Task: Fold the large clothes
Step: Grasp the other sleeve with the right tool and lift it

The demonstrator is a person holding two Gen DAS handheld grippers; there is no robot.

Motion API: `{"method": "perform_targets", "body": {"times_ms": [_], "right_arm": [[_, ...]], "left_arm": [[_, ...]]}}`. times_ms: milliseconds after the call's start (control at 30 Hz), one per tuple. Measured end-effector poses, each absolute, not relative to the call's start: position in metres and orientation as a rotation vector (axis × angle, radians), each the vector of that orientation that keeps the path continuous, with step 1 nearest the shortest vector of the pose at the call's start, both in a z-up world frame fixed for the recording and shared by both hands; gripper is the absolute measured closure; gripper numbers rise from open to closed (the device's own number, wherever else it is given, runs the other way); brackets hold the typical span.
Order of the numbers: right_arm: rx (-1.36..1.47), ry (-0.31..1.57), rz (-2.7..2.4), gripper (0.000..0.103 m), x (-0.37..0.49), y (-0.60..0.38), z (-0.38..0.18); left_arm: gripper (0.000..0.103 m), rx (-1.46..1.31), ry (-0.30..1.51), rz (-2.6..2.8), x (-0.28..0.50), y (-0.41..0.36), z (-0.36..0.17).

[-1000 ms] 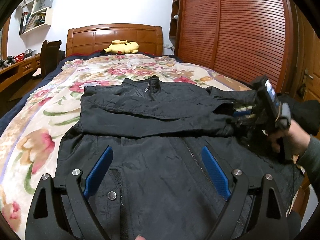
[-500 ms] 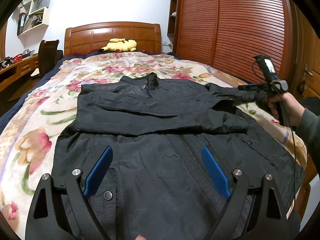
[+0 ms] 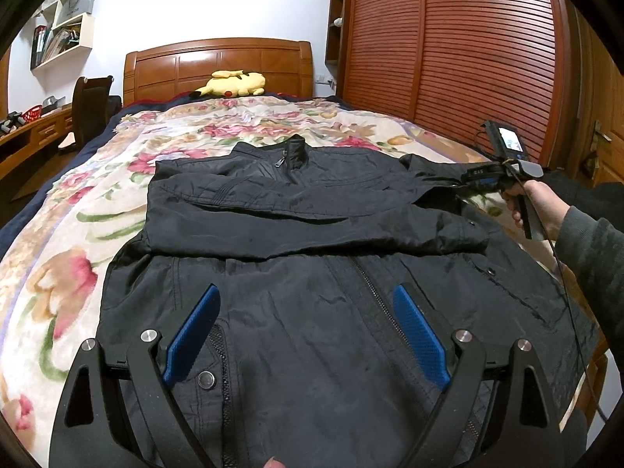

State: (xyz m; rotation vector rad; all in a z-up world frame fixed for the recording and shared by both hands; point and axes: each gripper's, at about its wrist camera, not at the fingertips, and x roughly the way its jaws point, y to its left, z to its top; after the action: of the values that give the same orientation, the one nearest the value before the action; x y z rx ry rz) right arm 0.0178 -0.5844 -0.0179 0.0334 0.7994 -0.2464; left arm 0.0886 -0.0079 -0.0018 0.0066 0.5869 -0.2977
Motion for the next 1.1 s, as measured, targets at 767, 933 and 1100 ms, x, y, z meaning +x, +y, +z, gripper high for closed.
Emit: {"method": "perform_targets", "body": {"times_ms": [767,933,1100], "right_arm": [[0.046,0.785,-0.246,0.096,0.044,-0.577,-0.027],[-0.033,0.666,-0.254,0.097,0.024,-0.56,0.005],[-0.116,0.533,-0.165,0.097,-0.005,-0.524,0.052]], "left_arm": [[0.012,0.003,0.605,-0.299,0.093,-0.008,-0.007],[0.012,-0.009,0.606,-0.309,0.094,-0.006,-0.008],[0.012,-0.013,0.604,-0.303,0.094,-0.005,-0.009]]}}
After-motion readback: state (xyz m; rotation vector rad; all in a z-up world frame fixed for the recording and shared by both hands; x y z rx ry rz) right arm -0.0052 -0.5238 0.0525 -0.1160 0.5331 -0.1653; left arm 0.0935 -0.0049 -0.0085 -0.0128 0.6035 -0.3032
